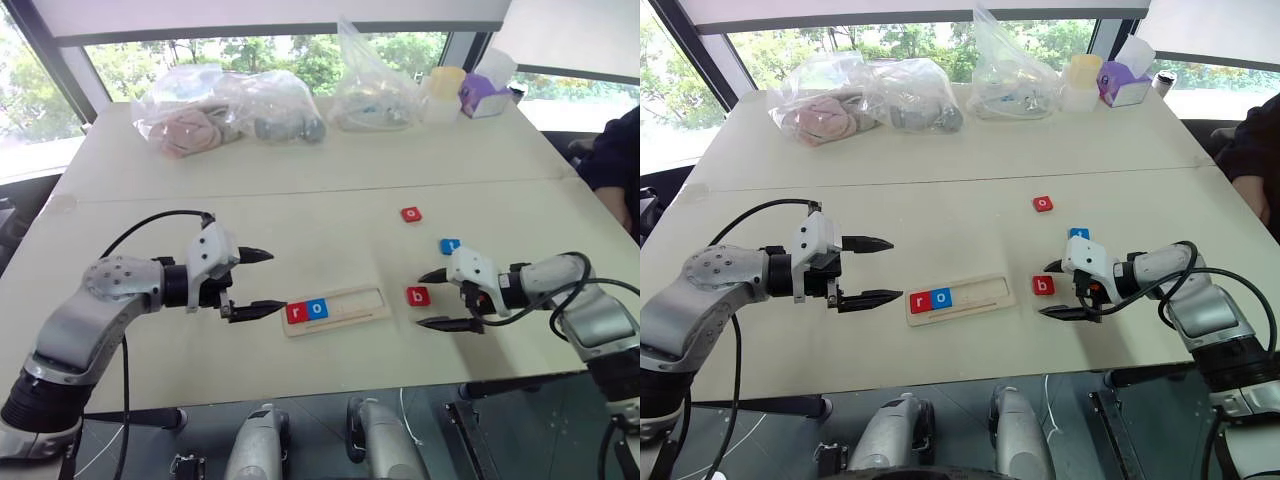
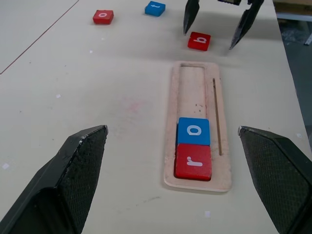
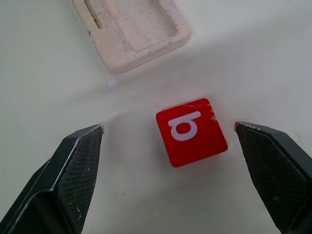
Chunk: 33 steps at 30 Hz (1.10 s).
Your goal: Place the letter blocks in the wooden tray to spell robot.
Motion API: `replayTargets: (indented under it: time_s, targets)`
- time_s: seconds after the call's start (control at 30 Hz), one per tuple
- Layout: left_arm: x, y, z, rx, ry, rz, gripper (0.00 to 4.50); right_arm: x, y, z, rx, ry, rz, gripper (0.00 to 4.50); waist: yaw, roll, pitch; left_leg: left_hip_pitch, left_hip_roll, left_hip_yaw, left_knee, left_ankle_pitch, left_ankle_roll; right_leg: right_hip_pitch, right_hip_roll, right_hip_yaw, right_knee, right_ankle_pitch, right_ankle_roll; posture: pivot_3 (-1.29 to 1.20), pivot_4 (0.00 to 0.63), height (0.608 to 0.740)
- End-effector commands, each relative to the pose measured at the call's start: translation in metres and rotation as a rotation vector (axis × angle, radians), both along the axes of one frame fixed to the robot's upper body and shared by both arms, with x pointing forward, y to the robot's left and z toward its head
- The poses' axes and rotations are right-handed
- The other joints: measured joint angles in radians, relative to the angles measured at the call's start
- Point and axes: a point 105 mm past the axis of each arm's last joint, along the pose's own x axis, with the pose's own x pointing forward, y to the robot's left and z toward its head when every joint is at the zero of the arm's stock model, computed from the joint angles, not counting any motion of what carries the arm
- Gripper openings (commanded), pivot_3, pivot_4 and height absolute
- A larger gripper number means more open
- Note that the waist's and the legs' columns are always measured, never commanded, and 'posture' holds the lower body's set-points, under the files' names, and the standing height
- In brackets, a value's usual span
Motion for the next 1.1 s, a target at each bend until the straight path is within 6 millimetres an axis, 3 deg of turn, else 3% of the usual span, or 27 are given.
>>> replayTargets:
  time_s: [0.03,0.3,0.4,0.53,0.57,0.73,0.87,0.93,1.1]
  targets:
    - [-0.003,-0.003,0.012,-0.003,-0.062,-0.017,4.5,0.005,0.002,0.006,-0.001,-0.039,0.014,4.44,0.0,0.0,0.0,0.0,0.0,0.0,0.0,0.0,0.0,0.0,0.0,0.0,0.0,0.0,0.0,0.0,0.15,0.74]
    - [-0.003,-0.004,0.012,0.0,-0.065,-0.024,4.5,0.009,0.002,0.002,-0.001,-0.055,0.01,4.44,0.0,0.0,0.0,0.0,0.0,0.001,0.0,0.0,0.0,0.0,0.0,0.0,0.0,0.0,0.0,0.0,0.15,0.74]
    - [-0.004,-0.005,0.012,-0.004,-0.062,-0.026,4.5,0.012,0.002,0.002,0.002,-0.066,-0.001,3.62,-0.001,0.0,0.0,0.001,0.0,0.001,0.0,0.0,0.0,0.001,0.0,0.0,0.0,0.0,0.0,0.0,0.15,0.74]
    - [-0.004,-0.006,0.011,-0.005,-0.059,-0.026,4.5,0.014,0.0,0.002,0.0,-0.07,-0.005,1.42,-0.001,0.0,0.0,0.001,0.0,0.001,0.0,0.0,0.0,0.001,0.0,0.0,0.0,0.0,0.0,0.0,0.15,0.74]
    - [-0.004,-0.006,0.011,-0.005,-0.059,-0.025,4.5,0.014,0.0,0.003,0.0,-0.07,-0.004,1.15,-0.001,0.0,0.0,0.001,0.0,0.001,0.0,0.0,0.0,0.001,0.0,0.0,0.001,0.0,0.0,0.0,0.15,0.74]
    - [-0.004,-0.006,0.011,-0.009,-0.058,-0.022,4.5,0.011,0.009,0.015,0.014,-0.083,0.033,1.15,-0.001,0.0,0.0,0.001,0.0,0.001,0.0,0.0,0.0,0.001,0.0,0.0,0.001,0.0,0.0,0.0,0.15,0.74]
    - [-0.004,-0.006,0.011,-0.009,-0.055,-0.024,4.5,0.004,0.036,0.038,0.047,-0.106,0.138,1.15,-0.004,0.0,0.0,0.002,0.0,0.001,0.0,0.0,0.0,0.001,0.0,0.0,0.001,0.0,0.0,0.0,0.15,0.74]
    - [-0.005,-0.006,0.01,-0.007,-0.053,-0.031,4.5,0.002,0.062,0.05,0.074,-0.115,0.223,1.15,-0.006,0.0,0.0,0.003,0.0,0.001,0.0,0.0,0.0,0.001,0.0,0.0,0.002,0.0,0.0,0.0,0.15,0.74]
    - [-0.007,-0.007,0.01,-0.002,-0.052,-0.043,4.5,0.0,0.094,0.054,0.101,-0.087,0.313,1.15,0.003,0.0,0.0,0.005,0.001,0.0,0.0,0.0,0.0,0.002,0.002,0.0,0.003,0.0,-0.001,0.0,0.15,0.74]
